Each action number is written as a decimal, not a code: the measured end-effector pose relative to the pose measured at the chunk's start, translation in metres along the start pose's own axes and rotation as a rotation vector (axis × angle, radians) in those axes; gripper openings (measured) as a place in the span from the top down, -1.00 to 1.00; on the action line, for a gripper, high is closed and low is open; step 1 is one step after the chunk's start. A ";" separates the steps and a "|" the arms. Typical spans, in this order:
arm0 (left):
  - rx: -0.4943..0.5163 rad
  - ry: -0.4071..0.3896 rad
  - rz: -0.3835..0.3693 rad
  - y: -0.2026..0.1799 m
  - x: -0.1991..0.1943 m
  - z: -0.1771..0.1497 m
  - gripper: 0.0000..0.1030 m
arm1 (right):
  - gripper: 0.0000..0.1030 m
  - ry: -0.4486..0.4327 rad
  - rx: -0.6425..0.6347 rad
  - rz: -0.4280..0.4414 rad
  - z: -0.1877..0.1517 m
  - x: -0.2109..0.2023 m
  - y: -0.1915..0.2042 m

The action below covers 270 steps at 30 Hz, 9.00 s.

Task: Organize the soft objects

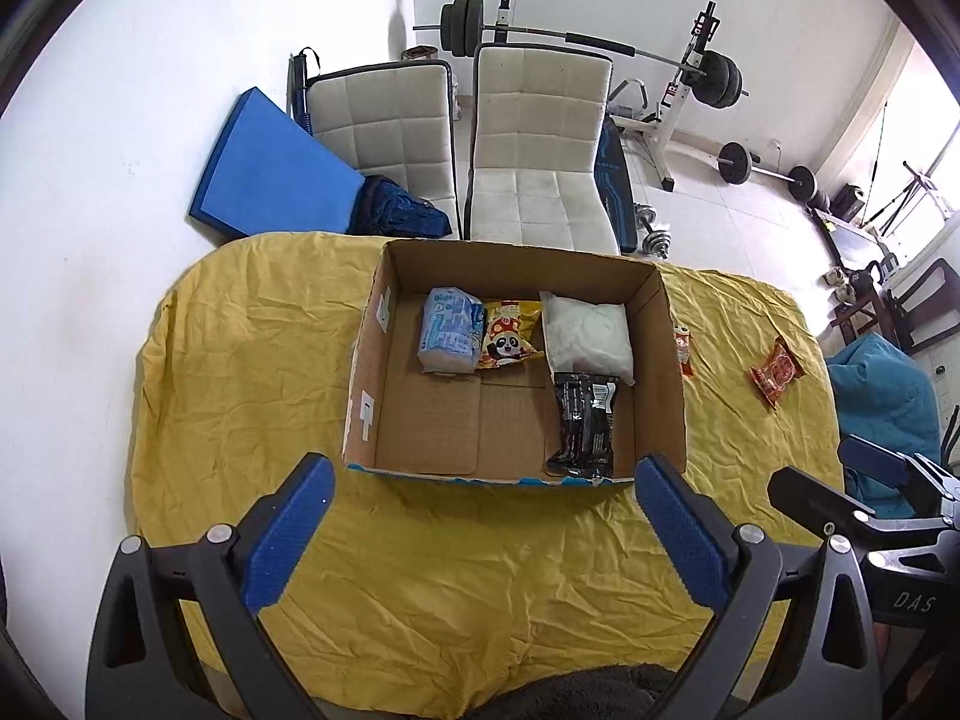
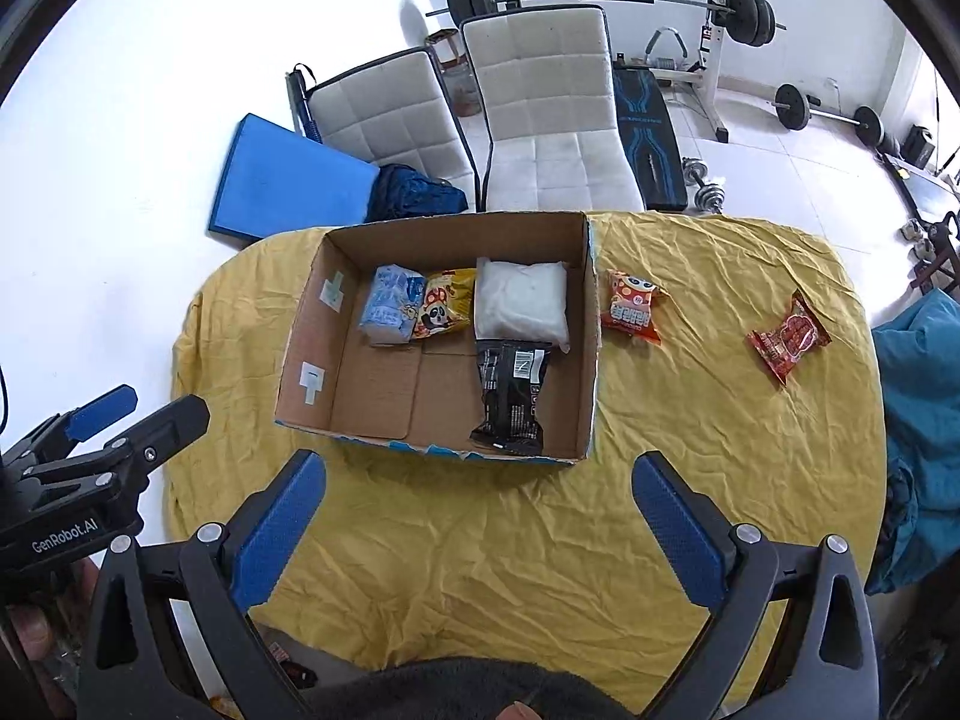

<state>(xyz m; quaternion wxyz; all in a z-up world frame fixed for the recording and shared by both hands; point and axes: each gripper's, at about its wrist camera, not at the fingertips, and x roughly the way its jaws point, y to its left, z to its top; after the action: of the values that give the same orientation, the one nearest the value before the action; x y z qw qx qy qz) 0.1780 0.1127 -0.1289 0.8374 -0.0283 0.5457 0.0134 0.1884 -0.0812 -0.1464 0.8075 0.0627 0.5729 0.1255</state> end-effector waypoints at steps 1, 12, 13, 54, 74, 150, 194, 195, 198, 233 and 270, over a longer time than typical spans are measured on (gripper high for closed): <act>-0.002 -0.001 -0.002 -0.001 -0.002 -0.001 -0.99 | -1.00 0.001 0.002 0.004 0.001 0.000 -0.002; 0.025 0.021 -0.021 -0.045 0.016 0.015 -0.99 | -1.00 0.007 0.159 -0.054 0.019 0.012 -0.098; 0.043 0.025 -0.027 -0.057 0.022 0.021 -0.99 | -1.00 0.004 0.191 -0.077 0.022 0.014 -0.120; 0.619 0.701 0.234 -0.361 0.427 0.102 0.11 | -0.20 0.324 0.816 -0.037 0.070 0.275 -0.464; 0.752 0.804 0.289 -0.353 0.419 0.083 0.10 | 0.04 0.456 0.428 -0.192 0.019 0.252 -0.447; 0.099 0.132 -0.120 -0.097 0.112 0.043 0.19 | 0.11 0.117 0.002 0.041 0.038 0.098 -0.042; -0.076 0.590 -0.104 0.052 0.310 0.029 0.05 | -0.04 0.476 -0.017 0.094 0.044 0.342 0.043; -0.073 0.590 -0.096 0.052 0.311 0.027 0.02 | -0.05 0.472 -0.017 0.090 0.045 0.341 0.042; -0.064 0.582 -0.082 0.052 0.308 0.025 -0.01 | -0.14 0.458 -0.022 0.067 0.048 0.339 0.043; -0.013 0.211 -0.007 0.028 0.145 0.033 -0.97 | -1.00 0.166 0.048 -0.065 0.037 0.155 0.010; -0.014 -0.123 0.003 -0.006 -0.101 -0.027 -0.97 | -1.00 -0.157 -0.010 -0.100 -0.043 -0.128 0.022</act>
<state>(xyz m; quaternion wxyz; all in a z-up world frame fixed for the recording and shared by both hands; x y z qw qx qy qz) 0.1129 0.1062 -0.0470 0.8691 -0.0325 0.4932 0.0200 0.1047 -0.0971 -0.0389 0.8556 0.0395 0.5096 0.0826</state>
